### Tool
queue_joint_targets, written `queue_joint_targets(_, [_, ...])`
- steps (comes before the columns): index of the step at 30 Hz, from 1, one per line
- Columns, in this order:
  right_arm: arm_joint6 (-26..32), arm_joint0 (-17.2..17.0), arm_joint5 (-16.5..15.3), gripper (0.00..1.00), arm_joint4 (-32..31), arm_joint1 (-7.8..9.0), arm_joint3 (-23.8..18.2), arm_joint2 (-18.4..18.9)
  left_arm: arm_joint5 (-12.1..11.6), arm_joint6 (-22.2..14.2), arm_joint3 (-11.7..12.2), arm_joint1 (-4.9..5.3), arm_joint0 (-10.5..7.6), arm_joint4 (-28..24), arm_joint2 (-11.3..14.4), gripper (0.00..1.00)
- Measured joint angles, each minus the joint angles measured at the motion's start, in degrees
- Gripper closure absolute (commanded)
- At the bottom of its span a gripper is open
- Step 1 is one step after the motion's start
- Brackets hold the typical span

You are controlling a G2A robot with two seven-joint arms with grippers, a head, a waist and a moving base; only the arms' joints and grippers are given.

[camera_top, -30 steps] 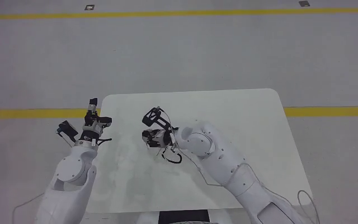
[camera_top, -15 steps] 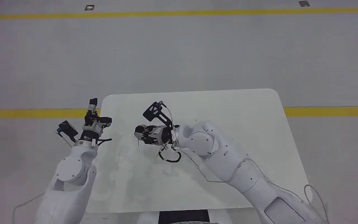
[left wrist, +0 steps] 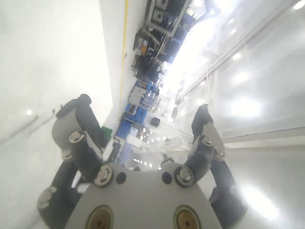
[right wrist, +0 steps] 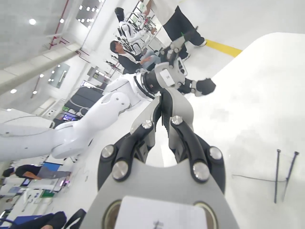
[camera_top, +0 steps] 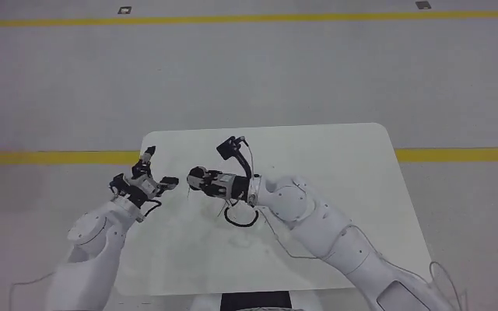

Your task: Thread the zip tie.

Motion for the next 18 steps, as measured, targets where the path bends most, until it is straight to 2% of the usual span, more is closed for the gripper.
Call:
queue_joint_targets(1, [-0.1, 0.4, 0.0, 1.0, 2.5, 0.23, 0.1, -0.4, 1.7, -2.7, 1.2, 0.26, -0.51, -1.5, -0.2, 0.0])
queue_joint_targets(2, [-0.1, 0.6, 0.0, 1.0, 4.4, 0.31, 0.2, -0.6, 1.8, -3.9, 1.8, 0.39, -0.93, -1.7, -0.3, 0.0])
queue_joint_targets(5, [-0.1, 0.7, 0.0, 1.0, 5.4, 0.32, 0.3, -0.6, -0.4, -4.1, 2.0, 0.44, -1.03, -1.5, -0.5, 0.0])
queue_joint_targets(11, [-0.2, 0.6, 0.0, 1.0, 4.5, 0.32, 0.3, -0.6, -0.2, -4.5, 2.2, 0.39, -1.07, -2.2, -0.1, 0.0])
queue_joint_targets(15, [-2.9, -0.5, 0.0, 1.0, 4.7, 0.24, 0.5, -0.2, -0.1, -10.2, 6.5, 1.04, -1.62, -10.2, 2.1, 0.0])
queue_joint_targets(18, [-4.6, -1.1, 0.0, 1.0, 6.2, 0.17, 0.5, -0.2, -0.1, -16.1, 9.7, 2.83, -2.04, -15.5, 4.9, 0.0])
